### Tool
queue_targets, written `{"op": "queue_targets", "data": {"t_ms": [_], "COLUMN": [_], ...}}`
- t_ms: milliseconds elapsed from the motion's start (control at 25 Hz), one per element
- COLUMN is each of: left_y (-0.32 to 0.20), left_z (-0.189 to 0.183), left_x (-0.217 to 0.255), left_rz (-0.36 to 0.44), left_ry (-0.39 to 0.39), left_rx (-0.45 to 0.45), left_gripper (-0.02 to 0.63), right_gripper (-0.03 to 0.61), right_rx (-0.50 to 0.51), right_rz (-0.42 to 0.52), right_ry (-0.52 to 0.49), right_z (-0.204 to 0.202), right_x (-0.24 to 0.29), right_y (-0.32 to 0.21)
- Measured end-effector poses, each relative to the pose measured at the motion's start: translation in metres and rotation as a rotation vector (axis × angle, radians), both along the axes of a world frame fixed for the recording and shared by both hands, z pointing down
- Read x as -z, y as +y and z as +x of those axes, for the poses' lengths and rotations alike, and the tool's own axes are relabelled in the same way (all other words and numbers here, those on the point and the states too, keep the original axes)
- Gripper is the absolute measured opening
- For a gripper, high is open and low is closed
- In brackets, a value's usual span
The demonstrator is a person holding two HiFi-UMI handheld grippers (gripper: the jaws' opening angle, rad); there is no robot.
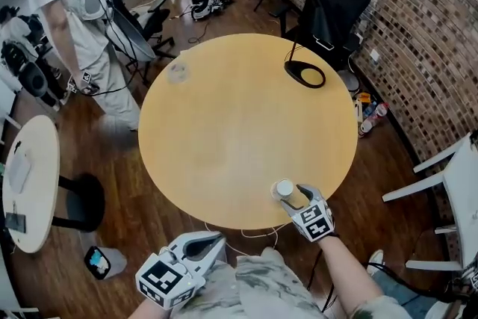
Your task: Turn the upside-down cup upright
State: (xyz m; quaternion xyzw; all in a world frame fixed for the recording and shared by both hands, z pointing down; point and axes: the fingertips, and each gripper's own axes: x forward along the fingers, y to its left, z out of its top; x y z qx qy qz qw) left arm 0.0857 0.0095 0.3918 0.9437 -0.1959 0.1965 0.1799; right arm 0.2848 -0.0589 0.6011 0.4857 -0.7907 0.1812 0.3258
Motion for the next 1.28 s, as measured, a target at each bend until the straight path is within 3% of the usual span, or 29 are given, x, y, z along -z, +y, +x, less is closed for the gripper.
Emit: {"op": "queue_targets", "data": {"t_ms": [200, 440, 600, 720, 1000, 1280], "left_y": [-0.018, -0.036, -0.044, -0.048, -0.050, -0.055], "left_z": [0.001, -0.007, -0.021, -0.031, -0.044, -0.068], "left_x": [-0.009, -0.012, -0.014, -0.015, -0.022, -0.031], "left_rz": [-0.011, -0.025, -0.019, -0.026, -0.053, -0.065], "left_ry": [-0.006, 0.015, 0.021, 0.032, 0.057, 0.065], "left_rx": [-0.020, -0.004, 0.006, 0.022, 0.062, 0.109], "left_gripper": [0.008, 0.008, 0.008, 0.008, 0.008, 0.008], "right_gripper": [0.284, 0.236, 0.238, 0.236, 0.235, 0.236], "right_rx": [-0.009, -0.013, 0.042, 0.120, 0.412, 0.583], "right_rz": [-0.057, -0.059, -0.096, -0.135, -0.225, -0.192], "right_ry": [0.006, 0.024, 0.128, 0.266, 0.594, 0.716], "right_z": [0.000, 0.000, -0.001, -0.005, -0.025, -0.065], "right_x": [-0.030, -0.033, -0.033, -0.028, -0.026, -0.029], "right_y": [-0.001, -0.010, -0.010, -0.013, -0.031, -0.064]}}
